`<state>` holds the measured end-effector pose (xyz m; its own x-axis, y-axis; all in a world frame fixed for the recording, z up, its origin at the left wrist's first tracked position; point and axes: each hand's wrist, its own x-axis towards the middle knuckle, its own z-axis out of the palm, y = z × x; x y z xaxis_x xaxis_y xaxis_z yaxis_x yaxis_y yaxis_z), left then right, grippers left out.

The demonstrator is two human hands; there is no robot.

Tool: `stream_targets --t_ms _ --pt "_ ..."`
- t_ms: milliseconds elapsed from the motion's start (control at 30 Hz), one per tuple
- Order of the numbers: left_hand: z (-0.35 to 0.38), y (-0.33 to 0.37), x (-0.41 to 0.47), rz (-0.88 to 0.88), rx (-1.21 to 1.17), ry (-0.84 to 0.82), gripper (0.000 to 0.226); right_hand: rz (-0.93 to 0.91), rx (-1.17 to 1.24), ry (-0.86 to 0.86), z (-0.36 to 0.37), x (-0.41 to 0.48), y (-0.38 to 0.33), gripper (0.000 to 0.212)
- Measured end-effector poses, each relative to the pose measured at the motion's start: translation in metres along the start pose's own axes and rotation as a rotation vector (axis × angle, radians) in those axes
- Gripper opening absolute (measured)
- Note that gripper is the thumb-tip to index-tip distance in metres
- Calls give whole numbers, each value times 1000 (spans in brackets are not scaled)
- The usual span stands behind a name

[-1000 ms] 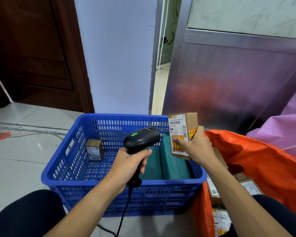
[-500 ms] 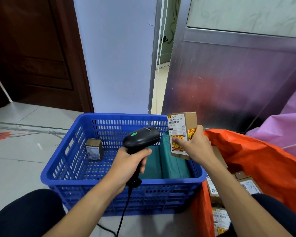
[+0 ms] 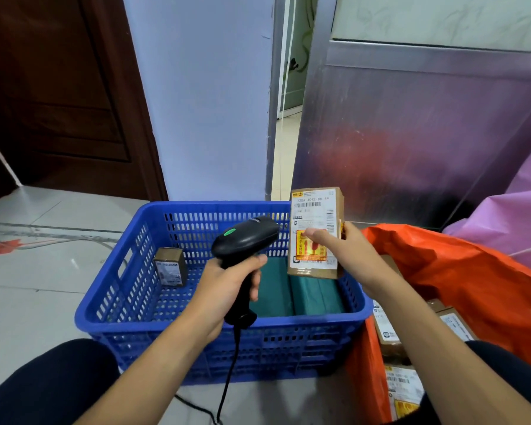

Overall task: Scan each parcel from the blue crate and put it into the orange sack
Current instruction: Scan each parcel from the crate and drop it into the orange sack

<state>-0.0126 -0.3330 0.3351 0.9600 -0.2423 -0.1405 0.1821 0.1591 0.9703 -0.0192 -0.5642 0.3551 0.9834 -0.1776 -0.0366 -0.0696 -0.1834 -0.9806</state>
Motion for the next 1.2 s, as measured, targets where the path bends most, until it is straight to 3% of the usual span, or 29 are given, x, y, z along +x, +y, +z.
stream_targets --t_ms 200,367,567,667,867,1067,1133,1200 --pt "4 -2 8 5 -107 37 12 82 107 -91 1 -15 -6 40" --pt "14 -7 9 -9 -51 -39 14 90 140 -51 -5 -27 -3 37" --pt "30 -21 13 -31 -7 -81 22 91 200 83 -48 -38 -10 25" --pt "45 -32 14 -60 20 -90 22 82 234 264 -81 -44 -6 18" --pt "72 -40 18 -84 18 -125 9 153 376 648 -154 -61 15 82" --pt "96 -52 25 -123 23 -165 8 223 302 792 -211 -87 41 68" --pt "104 -58 26 -140 40 -196 16 256 251 788 -225 -95 52 66" --pt "112 -65 26 -160 55 -221 28 275 193 756 -235 -100 61 51"
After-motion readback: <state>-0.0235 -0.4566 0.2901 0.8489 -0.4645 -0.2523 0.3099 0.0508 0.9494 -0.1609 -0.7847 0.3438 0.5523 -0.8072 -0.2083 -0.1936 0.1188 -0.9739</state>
